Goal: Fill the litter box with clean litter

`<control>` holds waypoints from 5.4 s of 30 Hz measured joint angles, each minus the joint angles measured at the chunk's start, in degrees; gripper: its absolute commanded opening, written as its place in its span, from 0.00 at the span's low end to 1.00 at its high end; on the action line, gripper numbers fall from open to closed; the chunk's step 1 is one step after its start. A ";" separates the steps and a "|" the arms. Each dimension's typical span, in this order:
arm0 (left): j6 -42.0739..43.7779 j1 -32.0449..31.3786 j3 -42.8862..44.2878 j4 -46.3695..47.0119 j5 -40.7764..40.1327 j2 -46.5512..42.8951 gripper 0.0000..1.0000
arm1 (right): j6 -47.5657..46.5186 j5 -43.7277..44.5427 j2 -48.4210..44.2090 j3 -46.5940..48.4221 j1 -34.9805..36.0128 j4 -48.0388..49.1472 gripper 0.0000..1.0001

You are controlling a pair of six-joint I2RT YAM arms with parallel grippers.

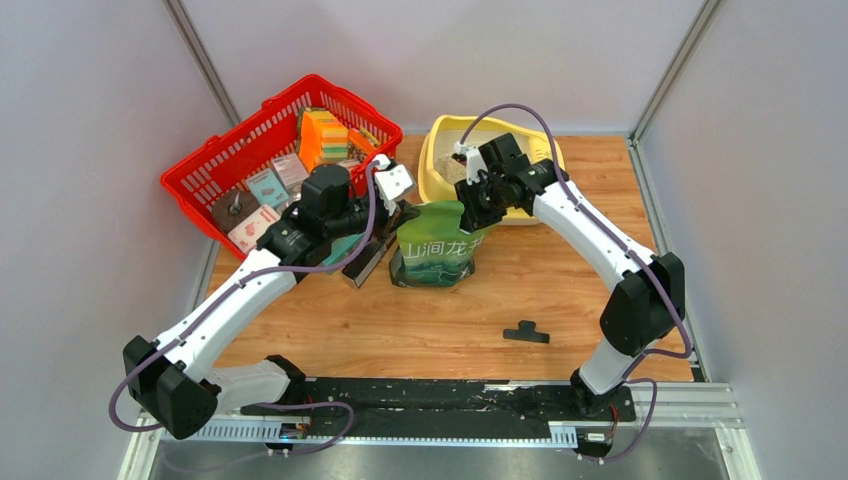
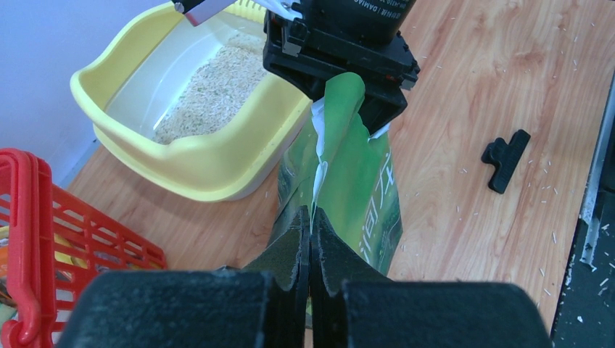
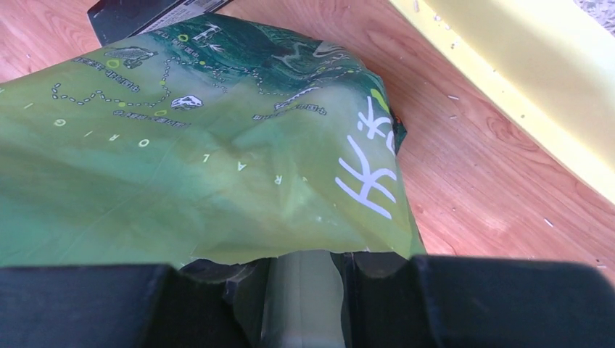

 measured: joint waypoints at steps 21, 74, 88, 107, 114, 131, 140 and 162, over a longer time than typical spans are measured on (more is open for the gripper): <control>-3.10 -1.73 0.48 6.29 -0.31 5.40 0.00 | -3.06 -36.59 7.82 -1.95 -14.82 4.76 0.00; 19.85 -2.32 5.20 -7.93 2.67 3.32 0.00 | 16.94 -70.31 2.99 -15.26 -41.24 9.44 0.00; 19.93 -2.29 5.51 -8.31 1.55 3.43 0.00 | 16.00 -70.51 4.83 -10.69 -42.73 7.72 0.00; 19.39 -2.03 10.03 -9.20 -1.20 8.33 0.00 | 16.85 -70.20 12.41 -1.99 -43.45 7.69 0.00; 18.43 -1.95 13.70 -8.61 -3.34 13.42 0.00 | 17.20 -69.48 19.80 6.82 -43.45 7.87 0.00; 16.57 -1.66 22.21 -10.86 -6.73 23.32 0.00 | 51.28 -66.90 52.92 41.70 -43.63 39.15 0.00; 16.37 -1.66 23.21 -13.33 -6.56 23.32 0.00 | 54.95 -60.67 54.73 45.57 -40.96 45.97 0.00; 15.54 -1.73 20.00 -13.55 -4.26 17.84 0.00 | 25.22 -27.02 38.07 34.47 -30.14 36.68 0.00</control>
